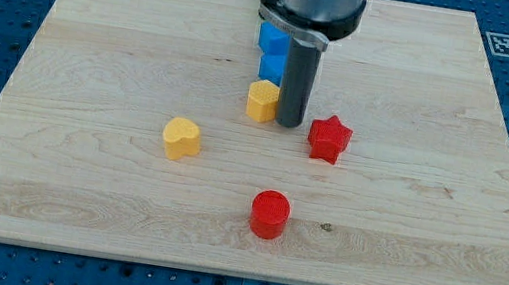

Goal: Push the red star horizontally to the yellow heart

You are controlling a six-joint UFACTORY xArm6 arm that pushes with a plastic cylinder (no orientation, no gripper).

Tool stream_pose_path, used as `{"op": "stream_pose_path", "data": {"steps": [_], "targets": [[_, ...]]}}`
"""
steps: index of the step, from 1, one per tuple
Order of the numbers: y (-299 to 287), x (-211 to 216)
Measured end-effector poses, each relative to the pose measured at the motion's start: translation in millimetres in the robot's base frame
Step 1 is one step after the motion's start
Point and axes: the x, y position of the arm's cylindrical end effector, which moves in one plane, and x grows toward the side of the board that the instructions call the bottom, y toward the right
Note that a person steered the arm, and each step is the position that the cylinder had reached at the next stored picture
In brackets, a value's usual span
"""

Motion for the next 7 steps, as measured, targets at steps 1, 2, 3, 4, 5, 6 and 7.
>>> {"op": "stream_pose_path", "data": {"steps": [1,2,3,4,5,6,7], "targets": [[25,-8],[60,-7],[63,-6],[55,-6],[32,-5],[43,-1],[68,2]]}}
